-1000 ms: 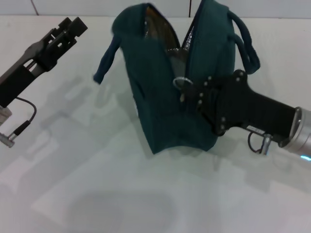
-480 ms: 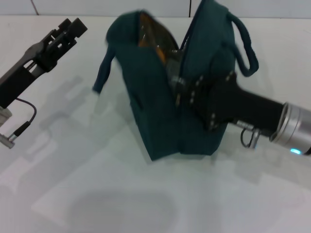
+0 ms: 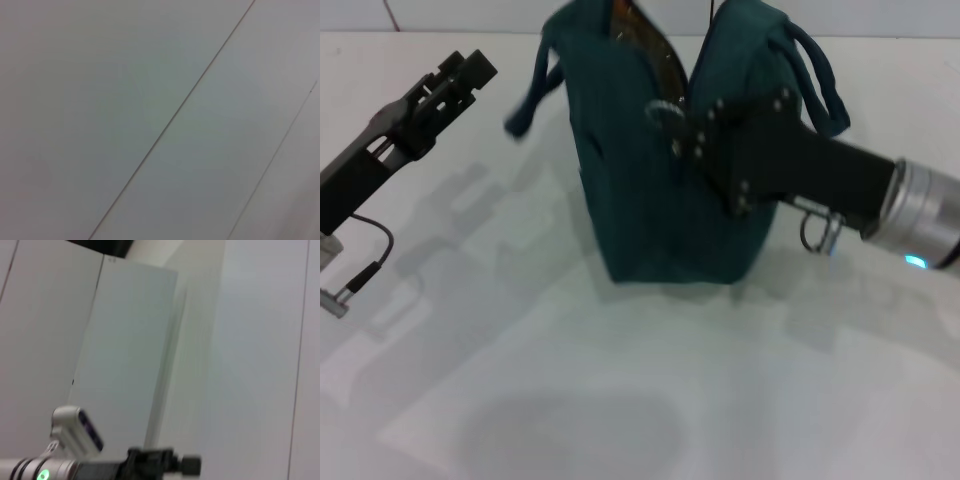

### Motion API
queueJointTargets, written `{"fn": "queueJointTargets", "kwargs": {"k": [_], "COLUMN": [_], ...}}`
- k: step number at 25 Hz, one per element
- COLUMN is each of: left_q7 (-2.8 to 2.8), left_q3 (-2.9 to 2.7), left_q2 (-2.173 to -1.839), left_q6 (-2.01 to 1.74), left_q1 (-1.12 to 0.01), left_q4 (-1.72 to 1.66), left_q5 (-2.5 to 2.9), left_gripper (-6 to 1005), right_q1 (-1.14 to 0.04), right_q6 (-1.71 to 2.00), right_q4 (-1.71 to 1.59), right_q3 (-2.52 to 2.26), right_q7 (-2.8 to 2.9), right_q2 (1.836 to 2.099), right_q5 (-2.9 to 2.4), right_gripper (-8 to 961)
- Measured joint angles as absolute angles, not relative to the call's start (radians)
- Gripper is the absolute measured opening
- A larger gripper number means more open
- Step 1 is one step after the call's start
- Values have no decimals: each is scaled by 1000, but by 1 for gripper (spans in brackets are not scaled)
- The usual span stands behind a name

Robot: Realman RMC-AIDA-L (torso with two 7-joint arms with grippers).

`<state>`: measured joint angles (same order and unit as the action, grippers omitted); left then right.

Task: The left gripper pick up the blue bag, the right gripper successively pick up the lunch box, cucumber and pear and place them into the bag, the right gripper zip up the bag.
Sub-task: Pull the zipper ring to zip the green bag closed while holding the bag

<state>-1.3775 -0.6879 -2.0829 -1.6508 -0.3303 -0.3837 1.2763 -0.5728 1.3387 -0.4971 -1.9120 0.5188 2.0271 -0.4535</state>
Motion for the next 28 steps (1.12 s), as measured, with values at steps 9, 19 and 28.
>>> {"fn": "queueJointTargets", "kwargs": {"k": [9,19,28], "left_q7": [-1377,-1344,-1283], "left_q3": [-692,-696,-696], "left_q2": [-2083,-2081,-2083], "left_q6": [-1660,-1678,-1706], "left_q1": [-306,-274,-272], "left_q4": [-383,-409,-439], "left_q5": [1276,1428,1485], "left_gripper": [737,737,733], "right_q1": [-606,-600,-603], "right_q6": [1327,1306,1298], "right_q4": [-492,-480,-479], "right_q3": [-1915,-1930,-1929], "right_q7": [517,527,528], "right_q2": [2028,2028,2028], "right_q5": [-455,-455,-455], "right_gripper": [10,10,10]}}
